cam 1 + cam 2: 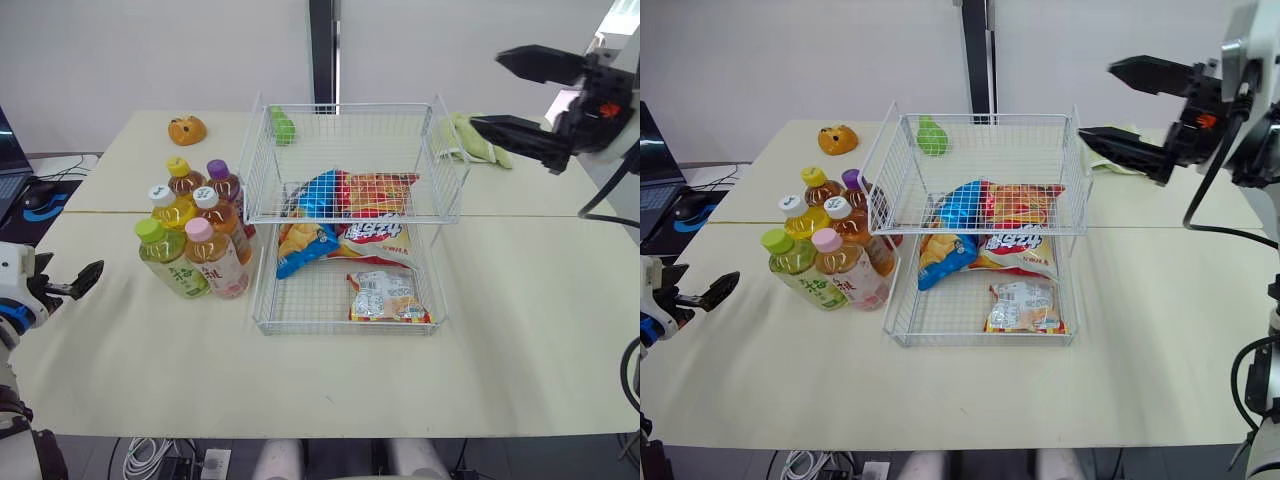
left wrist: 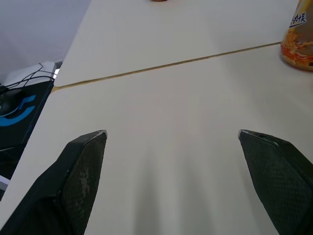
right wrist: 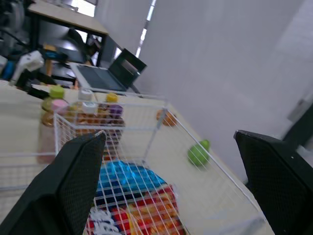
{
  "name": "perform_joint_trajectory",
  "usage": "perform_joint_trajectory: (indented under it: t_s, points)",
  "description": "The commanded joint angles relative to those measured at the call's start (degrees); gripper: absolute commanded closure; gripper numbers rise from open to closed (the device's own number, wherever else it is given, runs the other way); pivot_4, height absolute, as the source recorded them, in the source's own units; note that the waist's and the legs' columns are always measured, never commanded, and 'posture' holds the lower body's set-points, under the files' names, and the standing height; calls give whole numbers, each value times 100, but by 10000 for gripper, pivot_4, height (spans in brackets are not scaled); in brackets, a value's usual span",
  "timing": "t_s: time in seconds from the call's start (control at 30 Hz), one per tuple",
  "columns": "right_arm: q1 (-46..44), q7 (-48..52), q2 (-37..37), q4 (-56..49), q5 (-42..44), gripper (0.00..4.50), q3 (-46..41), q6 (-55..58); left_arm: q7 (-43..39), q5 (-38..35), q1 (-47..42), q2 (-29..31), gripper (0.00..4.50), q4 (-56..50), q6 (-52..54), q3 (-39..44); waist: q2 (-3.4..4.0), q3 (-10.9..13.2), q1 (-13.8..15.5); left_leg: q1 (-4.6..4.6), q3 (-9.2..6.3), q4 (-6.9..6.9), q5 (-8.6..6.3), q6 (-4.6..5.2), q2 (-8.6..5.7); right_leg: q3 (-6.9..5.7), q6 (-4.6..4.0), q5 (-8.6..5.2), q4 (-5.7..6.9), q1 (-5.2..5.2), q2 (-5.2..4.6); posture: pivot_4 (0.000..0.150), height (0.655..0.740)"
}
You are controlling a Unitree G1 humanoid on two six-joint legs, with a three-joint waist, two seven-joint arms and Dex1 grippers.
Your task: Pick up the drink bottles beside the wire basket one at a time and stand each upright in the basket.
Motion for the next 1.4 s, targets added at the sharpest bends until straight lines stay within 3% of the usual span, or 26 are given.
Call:
perform_joint_trajectory:
  t_s: [0.03, 0.27, 0.5, 0.7, 0.97, 1.4]
  points:
    - [-306, -188, 244, -717, 614, 0, 52, 590, 44, -137, 40, 22, 239, -187, 19, 149, 0, 0, 11, -1, 1, 0, 0, 0, 0, 1, 0, 0, 0, -1, -1, 1500, 7400]
    - [34, -87, 755, -1445, 949, 0, 409, 852, 130, -214, 195, -140, 239, -461, 70, 184, -6, -3, 10, -1, 0, 1, 0, 1, 1, 0, -1, 1, 1, -2, 0, 1500, 7400]
    - [1241, -340, 1161, -2001, 920, 0, 426, 650, 318, -501, 1102, -422, 239, -1527, 351, 505, -14, -9, -2, -1, -1, -4, 0, 0, 9, 4, -2, 1, -1, -5, -3, 1500, 7400]
    - [1648, -490, 1210, -2319, 926, 0, 435, 609, 460, -638, 1574, -470, 239, -2188, 685, 666, -15, -8, -2, 1, -2, -1, 0, 0, 15, 0, -12, 7, 3, -7, -2, 1500, 7400]
    - [2514, -497, 1216, -2462, 106, 0, 553, -176, 583, -763, 2087, -646, 239, -2899, 962, 888, -17, -10, -1, 4, 1, -3, -1, 0, 14, 5, -14, 9, -2, -3, 17, 1500, 7400]
    - [2388, -55, 1175, -2165, 433, 0, 548, -185, 582, -1021, 2544, -794, 239, -3589, 1267, 1204, -19, -10, -1, 5, 0, -2, -1, 0, 19, 5, -18, 11, -3, -3, 25, 1500, 7400]
